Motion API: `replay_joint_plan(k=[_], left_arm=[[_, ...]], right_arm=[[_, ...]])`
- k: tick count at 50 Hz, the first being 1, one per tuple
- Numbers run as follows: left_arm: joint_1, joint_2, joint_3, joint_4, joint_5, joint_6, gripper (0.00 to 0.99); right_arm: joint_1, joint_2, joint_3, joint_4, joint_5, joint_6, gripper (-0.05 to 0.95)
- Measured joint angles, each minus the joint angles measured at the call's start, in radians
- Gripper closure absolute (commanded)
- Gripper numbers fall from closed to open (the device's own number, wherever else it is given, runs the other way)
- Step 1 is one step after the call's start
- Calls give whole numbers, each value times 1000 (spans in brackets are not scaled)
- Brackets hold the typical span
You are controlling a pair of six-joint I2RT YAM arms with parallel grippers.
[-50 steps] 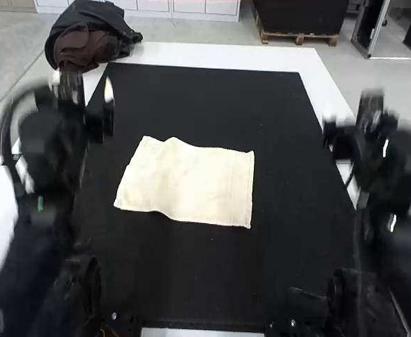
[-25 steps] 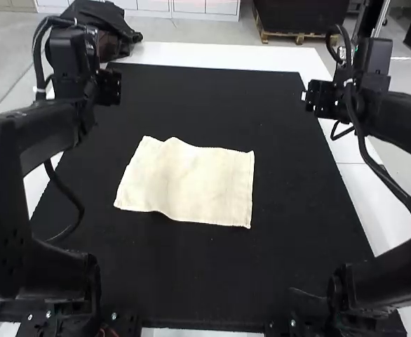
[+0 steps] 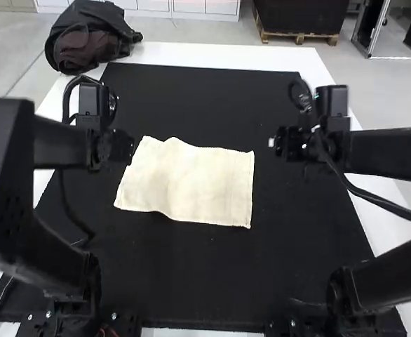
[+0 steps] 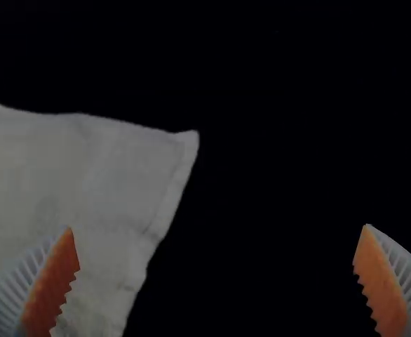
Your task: Fold the towel.
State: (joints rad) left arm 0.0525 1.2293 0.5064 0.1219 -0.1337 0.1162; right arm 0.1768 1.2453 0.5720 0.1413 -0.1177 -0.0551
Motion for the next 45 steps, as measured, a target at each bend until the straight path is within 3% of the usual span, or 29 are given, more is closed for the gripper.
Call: replay_joint_plan(k=[16,33,45], left_arm=[[40,212,127,14,68,3,38],[41,388,211,0,163,3,38],[41,491,259,3,187,3,38]], right_arm=[[37,131,16,8,-3,65,-8],[60,354,85,80,-34,85,-7],[78,479,167,103,-45,95,-7]])
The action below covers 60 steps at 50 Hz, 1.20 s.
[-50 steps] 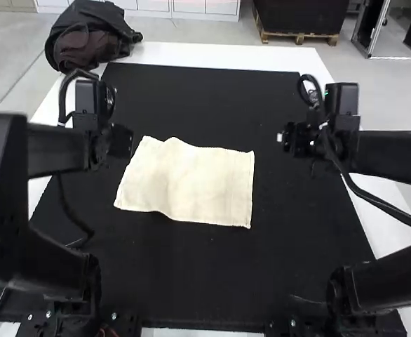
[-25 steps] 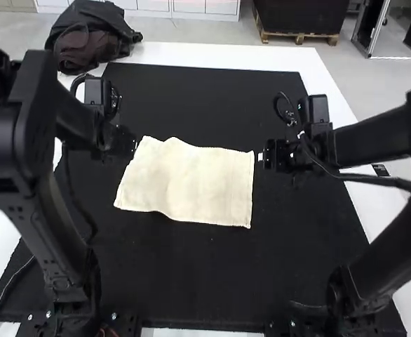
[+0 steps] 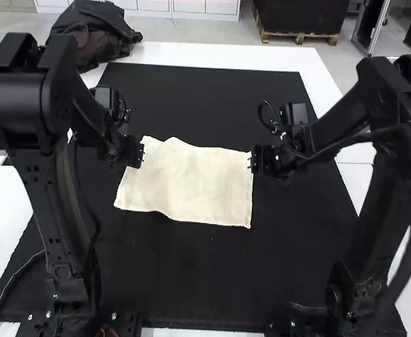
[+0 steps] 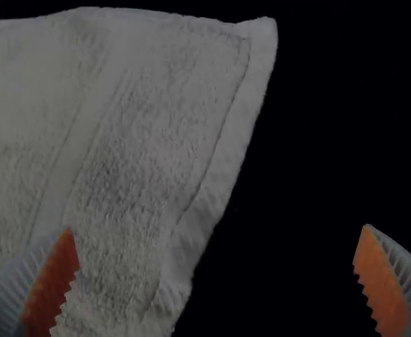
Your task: Fold the towel.
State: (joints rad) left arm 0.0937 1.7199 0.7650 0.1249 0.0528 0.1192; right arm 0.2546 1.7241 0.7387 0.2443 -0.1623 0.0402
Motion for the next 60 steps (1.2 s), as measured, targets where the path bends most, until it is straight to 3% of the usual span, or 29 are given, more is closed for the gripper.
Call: replay_joint_plan(k=[28,60], left_arm=[[-2,169,167,21,0,-1,38],[-9,245,182,29,1,-30,38]], right_arm=[[20,174,135,39,-7,5,-7],[53,265,209,42,-6,-4,-8]])
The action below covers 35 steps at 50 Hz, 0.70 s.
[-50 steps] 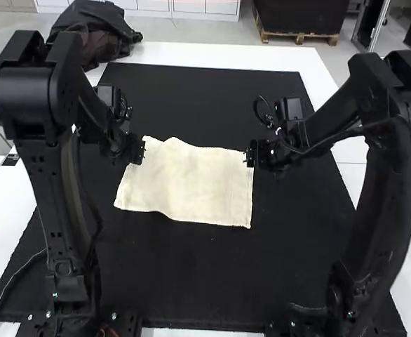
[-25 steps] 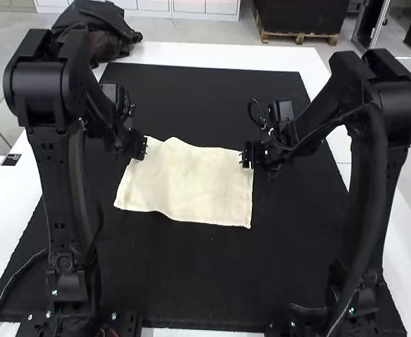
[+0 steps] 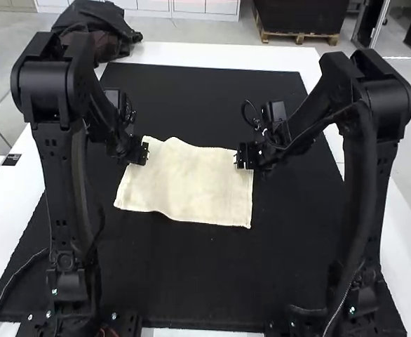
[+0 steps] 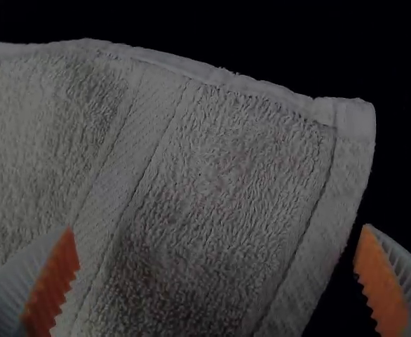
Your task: Fold the towel.
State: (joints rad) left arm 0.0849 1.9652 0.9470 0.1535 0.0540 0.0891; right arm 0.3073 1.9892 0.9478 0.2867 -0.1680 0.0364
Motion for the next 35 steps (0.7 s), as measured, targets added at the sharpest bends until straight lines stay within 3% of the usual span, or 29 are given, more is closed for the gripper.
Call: replay_joint_plan(k=[19,21,22,23,24,25,27,28,35], left_arm=[[0,0,0,-7,0,-1,74],[0,0,0,-8,1,-1,159],[0,0,0,-8,3,-2,238],[0,0,0,-9,5,-3,361],[0,0,0,-9,7,-3,511],[0,0,0,-8,10,-6,698],[-2,1,-2,-1,10,-5,946],[-2,3,-2,6,10,-4,984],[-2,13,-29,76,7,2,972]], right_arm=[[0,0,0,-6,3,-8,2],[0,0,0,-6,3,-8,121],[0,0,0,-6,3,-10,289],[0,0,0,-6,3,-12,544],[0,0,0,-7,3,-14,861],[0,0,0,-8,3,-14,944],[0,2,0,-8,-2,-18,923],[0,2,0,-8,-3,-18,923],[-1,12,-5,-6,-22,-20,923]])
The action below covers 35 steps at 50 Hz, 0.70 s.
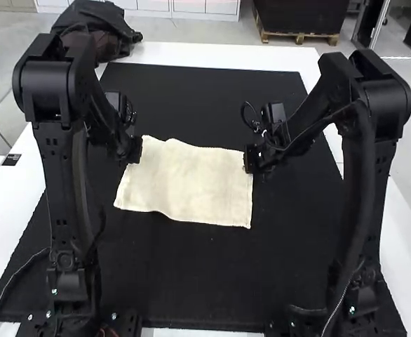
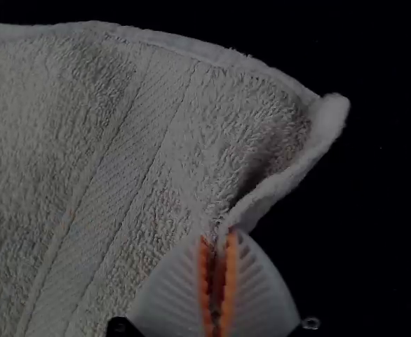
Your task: Fold the towel.
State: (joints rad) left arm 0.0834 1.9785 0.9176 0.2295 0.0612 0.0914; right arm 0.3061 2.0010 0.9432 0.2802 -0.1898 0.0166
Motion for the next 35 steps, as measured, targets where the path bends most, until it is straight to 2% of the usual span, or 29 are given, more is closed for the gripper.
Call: replay_joint_plan(k=[22,35], left_arm=[[1,-1,-5,18,9,1,972],[3,-46,12,-18,38,-3,972]], right_arm=[[0,-9,-18,21,-9,-5,925],[-1,-73,-33,9,-21,0,925]])
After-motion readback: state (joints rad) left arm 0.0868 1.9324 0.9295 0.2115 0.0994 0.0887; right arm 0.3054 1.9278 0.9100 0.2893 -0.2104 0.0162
